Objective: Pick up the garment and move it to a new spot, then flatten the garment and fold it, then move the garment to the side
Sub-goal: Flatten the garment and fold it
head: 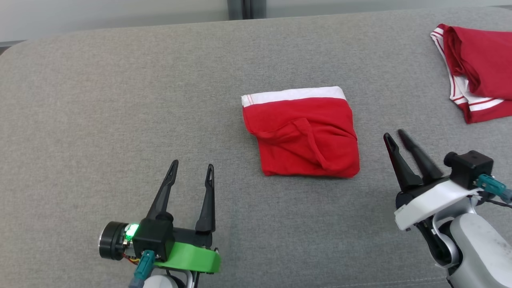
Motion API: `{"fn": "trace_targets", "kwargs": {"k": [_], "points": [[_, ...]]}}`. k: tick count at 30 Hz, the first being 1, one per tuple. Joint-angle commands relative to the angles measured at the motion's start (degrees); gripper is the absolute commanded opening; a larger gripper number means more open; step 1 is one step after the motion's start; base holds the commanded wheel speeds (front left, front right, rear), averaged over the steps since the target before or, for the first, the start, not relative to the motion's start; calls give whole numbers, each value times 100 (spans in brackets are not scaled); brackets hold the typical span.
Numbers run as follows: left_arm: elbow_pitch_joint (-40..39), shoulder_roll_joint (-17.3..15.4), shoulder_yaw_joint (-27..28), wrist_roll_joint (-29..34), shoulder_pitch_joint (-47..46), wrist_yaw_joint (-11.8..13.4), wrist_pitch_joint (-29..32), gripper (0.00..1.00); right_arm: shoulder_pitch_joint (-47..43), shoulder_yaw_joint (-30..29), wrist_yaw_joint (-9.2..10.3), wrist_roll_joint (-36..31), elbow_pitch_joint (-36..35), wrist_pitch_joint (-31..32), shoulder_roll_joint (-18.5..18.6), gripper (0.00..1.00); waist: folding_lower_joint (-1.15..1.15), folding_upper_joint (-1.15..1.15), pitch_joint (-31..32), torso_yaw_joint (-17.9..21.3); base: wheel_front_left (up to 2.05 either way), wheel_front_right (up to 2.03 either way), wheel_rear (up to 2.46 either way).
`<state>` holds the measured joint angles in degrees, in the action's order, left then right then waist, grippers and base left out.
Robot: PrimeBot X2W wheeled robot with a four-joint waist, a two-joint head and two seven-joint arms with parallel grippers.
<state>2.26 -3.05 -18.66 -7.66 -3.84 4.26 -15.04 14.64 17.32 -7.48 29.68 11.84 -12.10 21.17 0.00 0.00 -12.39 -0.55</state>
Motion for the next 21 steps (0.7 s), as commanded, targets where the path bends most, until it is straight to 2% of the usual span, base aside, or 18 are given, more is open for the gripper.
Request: {"fn": "trace_targets", "kwargs": {"k": [1, 5, 10, 14, 21], "points": [[-5, -21, -14, 18, 58, -36, -16, 100, 153, 148, -2, 127, 42, 26, 76, 0, 0, 0, -52, -119, 0, 0, 0], [29, -3, -84, -66, 43, -30, -16, 100, 534, 696, -2, 388, 255, 259, 273, 0, 0, 0, -131, -371, 0, 0, 0], [53, 7, -207, -174, -62, -46, -16, 100, 1214, 1607, -2, 354, 670, 684, 541, 0, 0, 0, -261, -708, 0, 0, 0], [59, 9, -295, -288, -139, 35, -15, 100, 1577, 2181, -2, 496, 971, 941, 694, 0, 0, 0, -318, -897, 0, 0, 0], [38, 10, -367, -365, -143, 115, -16, 100, 1615, 3050, -2, 1054, 691, 929, 724, 0, 0, 0, -307, -964, 0, 0, 0]]}}
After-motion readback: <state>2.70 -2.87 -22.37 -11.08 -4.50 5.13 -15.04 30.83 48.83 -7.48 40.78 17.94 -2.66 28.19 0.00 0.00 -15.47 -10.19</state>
